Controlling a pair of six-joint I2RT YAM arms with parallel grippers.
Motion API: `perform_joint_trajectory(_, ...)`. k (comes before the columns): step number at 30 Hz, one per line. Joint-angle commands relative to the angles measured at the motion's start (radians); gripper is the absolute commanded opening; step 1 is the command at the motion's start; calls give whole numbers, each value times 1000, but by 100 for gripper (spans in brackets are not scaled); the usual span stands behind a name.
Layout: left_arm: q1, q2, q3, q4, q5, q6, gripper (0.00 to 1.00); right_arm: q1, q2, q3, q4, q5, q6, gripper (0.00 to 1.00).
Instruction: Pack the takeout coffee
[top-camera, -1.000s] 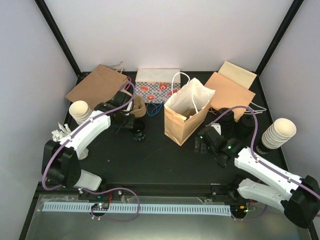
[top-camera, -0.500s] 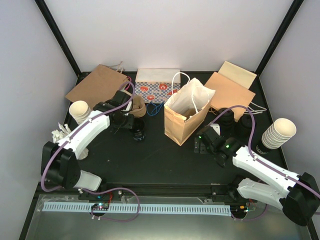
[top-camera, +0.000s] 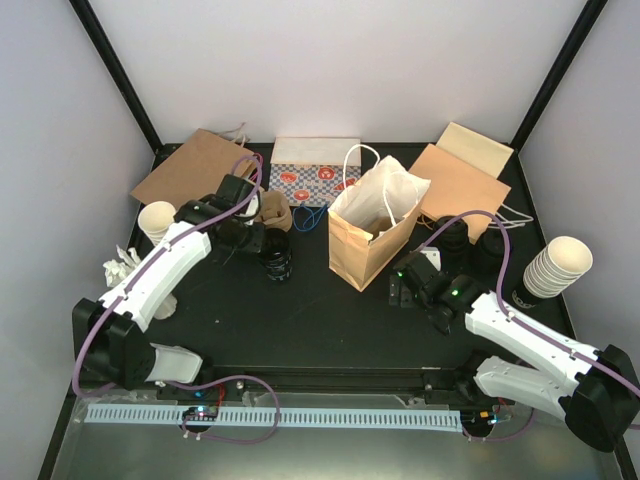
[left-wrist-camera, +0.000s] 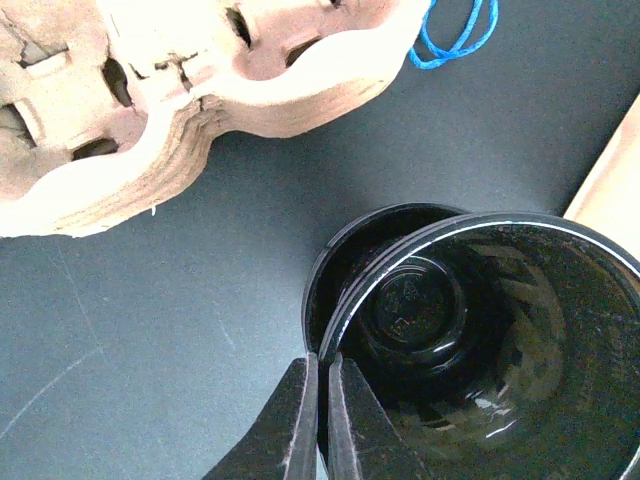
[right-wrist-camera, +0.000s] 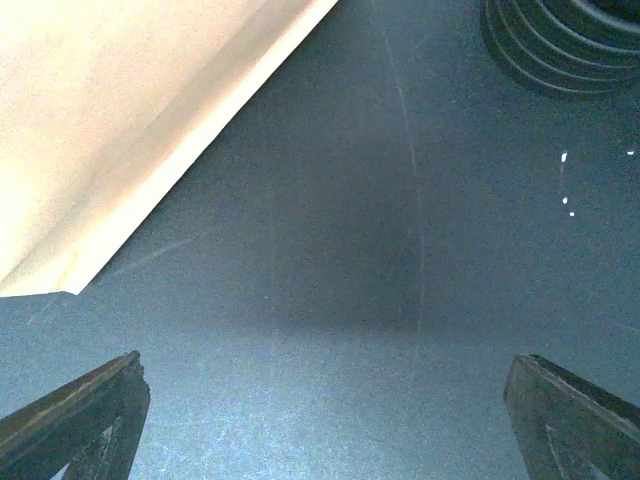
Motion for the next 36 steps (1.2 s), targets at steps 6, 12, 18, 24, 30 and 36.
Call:
perform_joint_trajectory(6,8,-114,135,-92,20,27,2,-3,-18,18,-2,28,12,100)
perform_joint_trajectory(12,8,-129,171,-135,32,42,1,-4,-14,24,-10,30,14,100)
perform_joint_trajectory(18,8,-121,169,-137,32,46,2,-3,-21,28,-16,30,17,100)
perform_joint_trajectory(24,8,-113,163,-147,29,45,2,-4,-28,26,-19,25,20,100)
perform_joint_trajectory(30,9,-168,143,-156,38,42,2,-3,-27,27,-17,25,20,100)
perform_joint_trajectory(36,8,-187,82,-89,42,56,2,-4,-20,34,-21,26,18,100)
